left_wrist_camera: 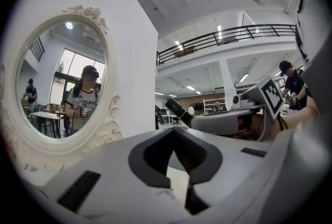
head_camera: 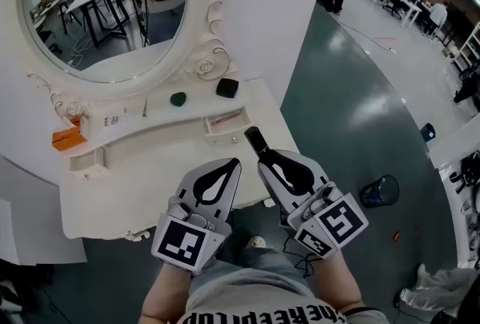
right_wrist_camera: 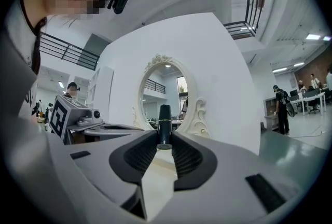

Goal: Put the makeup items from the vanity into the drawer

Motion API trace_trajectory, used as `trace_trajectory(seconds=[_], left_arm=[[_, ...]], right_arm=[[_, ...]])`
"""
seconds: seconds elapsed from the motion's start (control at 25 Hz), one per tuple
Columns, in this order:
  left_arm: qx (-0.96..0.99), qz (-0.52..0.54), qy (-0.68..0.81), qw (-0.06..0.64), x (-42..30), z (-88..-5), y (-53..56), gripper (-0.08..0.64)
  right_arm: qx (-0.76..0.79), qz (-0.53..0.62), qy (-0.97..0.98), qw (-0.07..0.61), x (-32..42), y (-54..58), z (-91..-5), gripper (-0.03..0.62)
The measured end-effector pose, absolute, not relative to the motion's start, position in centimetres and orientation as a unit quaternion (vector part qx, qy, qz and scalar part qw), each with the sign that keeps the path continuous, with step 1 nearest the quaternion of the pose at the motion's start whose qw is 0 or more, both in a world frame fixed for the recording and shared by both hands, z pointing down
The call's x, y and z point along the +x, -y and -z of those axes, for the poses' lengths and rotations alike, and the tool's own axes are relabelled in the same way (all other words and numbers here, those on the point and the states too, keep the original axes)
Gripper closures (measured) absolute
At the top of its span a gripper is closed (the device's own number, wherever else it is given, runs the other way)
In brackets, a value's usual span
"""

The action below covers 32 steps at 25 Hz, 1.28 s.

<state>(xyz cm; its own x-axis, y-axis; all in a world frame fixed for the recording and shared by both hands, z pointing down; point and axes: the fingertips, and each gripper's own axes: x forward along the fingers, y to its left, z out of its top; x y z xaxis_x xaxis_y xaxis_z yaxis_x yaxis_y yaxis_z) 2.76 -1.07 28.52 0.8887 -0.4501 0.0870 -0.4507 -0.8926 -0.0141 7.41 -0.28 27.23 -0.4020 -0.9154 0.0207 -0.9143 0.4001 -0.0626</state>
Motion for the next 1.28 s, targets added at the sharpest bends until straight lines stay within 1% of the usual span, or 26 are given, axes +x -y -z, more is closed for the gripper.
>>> trace_trajectory(seconds=[0.68, 1.28], left_arm=[[0.958, -0.047, 0.283, -0.001, 7.6, -28.6, 0.8, 0.546], [0.955, -0.056, 0.290, 0.010, 8.3, -29.5, 0.7, 0.546]], right_arm=[[-0.503, 0.033, -0.863, 0.014, 12.3, 0.6, -27.7, 0.489], [-0.500, 0.043, -0.865, 0.012, 13.3, 0.8, -28.7, 0.488]])
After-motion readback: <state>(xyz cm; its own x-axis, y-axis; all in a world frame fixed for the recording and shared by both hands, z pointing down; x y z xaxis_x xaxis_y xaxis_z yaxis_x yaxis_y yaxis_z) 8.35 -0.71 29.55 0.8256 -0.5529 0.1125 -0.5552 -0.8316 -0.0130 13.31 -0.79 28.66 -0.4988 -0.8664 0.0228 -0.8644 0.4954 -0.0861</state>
